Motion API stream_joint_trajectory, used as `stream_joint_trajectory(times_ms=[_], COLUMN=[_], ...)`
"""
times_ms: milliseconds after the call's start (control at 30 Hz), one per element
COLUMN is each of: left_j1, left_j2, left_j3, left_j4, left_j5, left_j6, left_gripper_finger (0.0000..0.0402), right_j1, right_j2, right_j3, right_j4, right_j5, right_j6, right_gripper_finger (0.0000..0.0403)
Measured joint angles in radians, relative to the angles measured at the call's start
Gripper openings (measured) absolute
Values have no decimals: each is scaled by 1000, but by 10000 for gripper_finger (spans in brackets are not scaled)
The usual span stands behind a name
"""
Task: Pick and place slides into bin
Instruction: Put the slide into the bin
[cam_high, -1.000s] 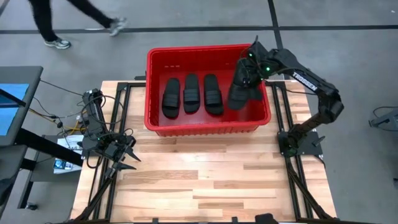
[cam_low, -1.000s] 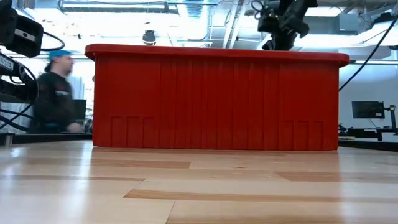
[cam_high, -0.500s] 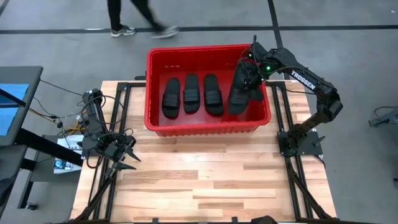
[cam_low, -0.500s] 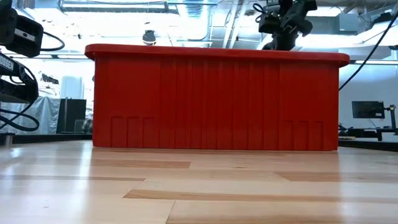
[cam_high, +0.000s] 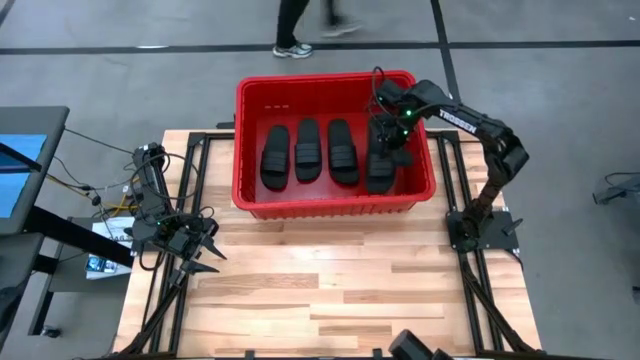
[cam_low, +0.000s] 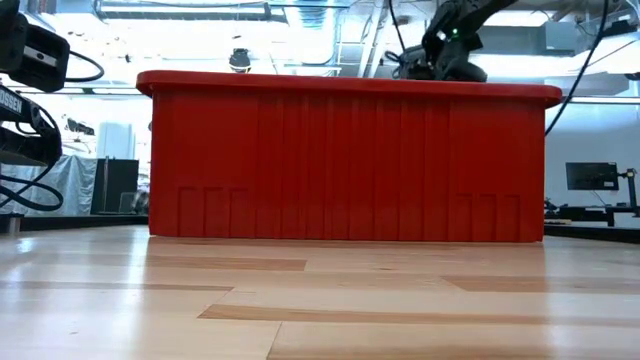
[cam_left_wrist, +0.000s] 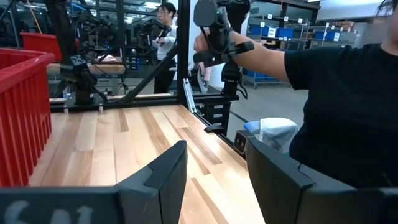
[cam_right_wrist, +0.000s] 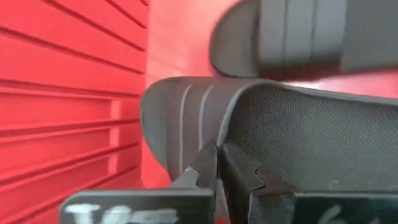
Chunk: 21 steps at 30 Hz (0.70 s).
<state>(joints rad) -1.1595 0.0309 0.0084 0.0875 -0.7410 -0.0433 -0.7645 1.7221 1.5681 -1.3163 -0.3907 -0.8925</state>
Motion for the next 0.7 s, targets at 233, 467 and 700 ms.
stream_joint_trajectory(times_ms=[233, 467, 700], left_j1=[0, 0, 0], left_j2=[0, 0, 0], left_j3=[0, 0, 0], left_j4=[0, 0, 0], left_j5=[0, 0, 0], left_j6=[-1, -1, 4], left_gripper_finger=[156, 156, 156], right_j1=[-25, -14, -14], right_j2=[27, 34, 34], right_j3=[1, 1, 1], right_j4=[-17, -16, -15], right_j5=[0, 0, -2], right_j6=[-6, -24, -24], right_gripper_finger=[0, 0, 0])
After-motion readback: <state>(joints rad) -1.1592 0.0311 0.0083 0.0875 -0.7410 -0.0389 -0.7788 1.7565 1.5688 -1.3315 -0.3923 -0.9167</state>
